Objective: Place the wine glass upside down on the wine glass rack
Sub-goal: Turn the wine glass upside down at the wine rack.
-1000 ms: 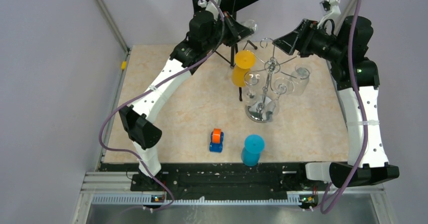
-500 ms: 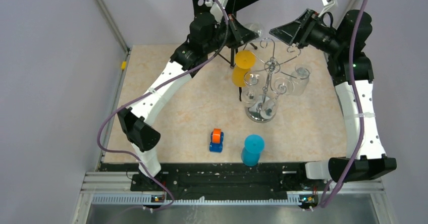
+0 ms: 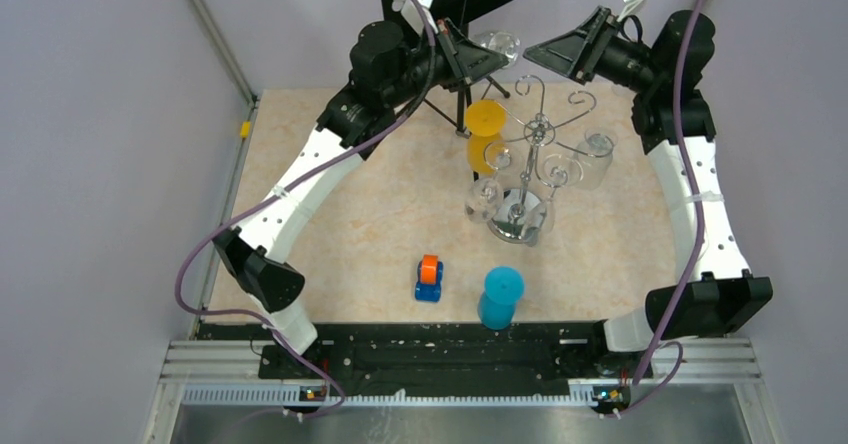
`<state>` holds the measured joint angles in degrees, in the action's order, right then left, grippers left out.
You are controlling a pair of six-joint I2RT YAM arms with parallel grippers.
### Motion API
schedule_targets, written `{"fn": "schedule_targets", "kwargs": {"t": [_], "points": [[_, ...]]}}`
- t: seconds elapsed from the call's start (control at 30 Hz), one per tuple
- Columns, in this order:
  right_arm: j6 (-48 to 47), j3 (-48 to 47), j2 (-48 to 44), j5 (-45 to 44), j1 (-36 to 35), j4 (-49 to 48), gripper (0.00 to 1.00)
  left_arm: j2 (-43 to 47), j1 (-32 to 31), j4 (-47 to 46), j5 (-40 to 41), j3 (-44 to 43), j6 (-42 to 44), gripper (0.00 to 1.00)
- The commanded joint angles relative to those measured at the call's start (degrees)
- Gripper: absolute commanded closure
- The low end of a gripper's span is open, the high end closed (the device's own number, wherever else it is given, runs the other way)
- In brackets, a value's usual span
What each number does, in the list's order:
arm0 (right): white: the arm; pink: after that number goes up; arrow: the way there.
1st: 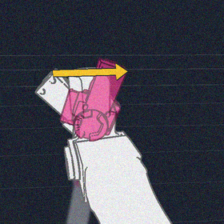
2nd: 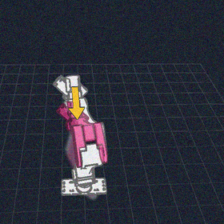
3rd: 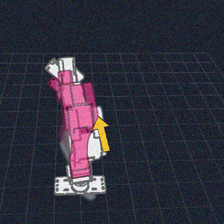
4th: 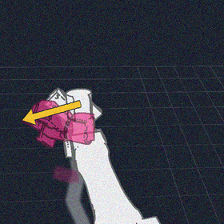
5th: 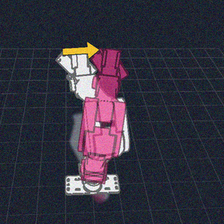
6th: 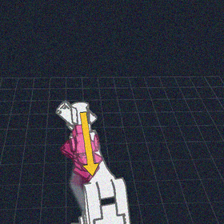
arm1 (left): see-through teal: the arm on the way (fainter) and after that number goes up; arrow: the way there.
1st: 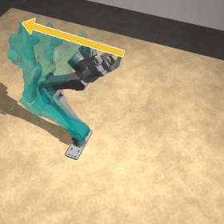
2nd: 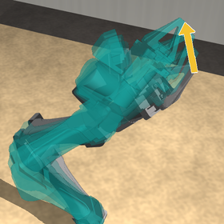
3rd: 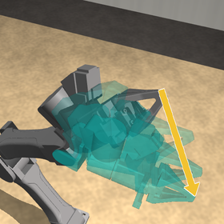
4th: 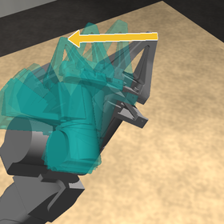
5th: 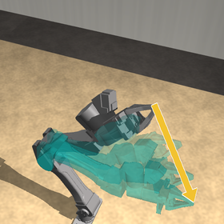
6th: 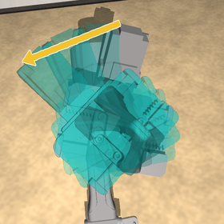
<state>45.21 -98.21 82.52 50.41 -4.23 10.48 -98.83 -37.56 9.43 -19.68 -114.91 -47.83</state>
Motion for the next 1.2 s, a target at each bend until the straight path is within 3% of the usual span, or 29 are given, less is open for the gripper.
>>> {"fn": "schedule_targets", "kwargs": {"t": [0.0,0.2,0.43,0.67,0.8,0.83,0.93,1.0,1.03,1.17], "points": [[4.15,0.48,-0.06,3.39,-0.55,-7.96,0.46,3.46,-0.17,-7.37,-1.25,0.24,0.46,1.00],[6.13,1.44,1.54,5.23,-2.53,-9.52,0.57,3.53,-0.28,-7.85,-1.85,0.34,0.19,1.00],[8.98,0.35,3.86,5.84,-4.26,-13.47,0.58,3.88,-0.24,-7.93,-2.27,0.91,0.03,1.00],[11.19,0.25,4.90,6.34,-4.44,-15.82,1.00,4.30,-0.24,-8.08,-2.11,1.76,-0.15,1.00],[11.13,0.56,4.85,6.71,-4.45,-15.86,1.00,4.43,-0.23,-7.94,-1.82,2.04,-0.16,1.00],[11.02,0.57,4.92,6.79,-4.39,-15.84,1.00,4.50,-0.23,-7.83,-1.70,2.00,-0.06,0.96],[10.78,0.50,4.95,6.52,-4.34,-15.77,1.00,5.10,-0.25,-5.10,0.28,1.80,0.76,0.47],[10.69,0.12,5.16,6.29,-4.34,-15.45,1.00,6.26,-0.23,-2.95,2.92,2.07,2.52,0.24],[10.49,-0.16,5.38,6.14,-4.35,-14.96,1.00,6.97,-0.23,-2.29,4.00,2.48,3.79,0.18],[8.23,-2.05,6.38,4.82,-4.34,-11.41,1.00,10.54,-0.31,0.08,9.83,5.55,8.85,0.13]]}}
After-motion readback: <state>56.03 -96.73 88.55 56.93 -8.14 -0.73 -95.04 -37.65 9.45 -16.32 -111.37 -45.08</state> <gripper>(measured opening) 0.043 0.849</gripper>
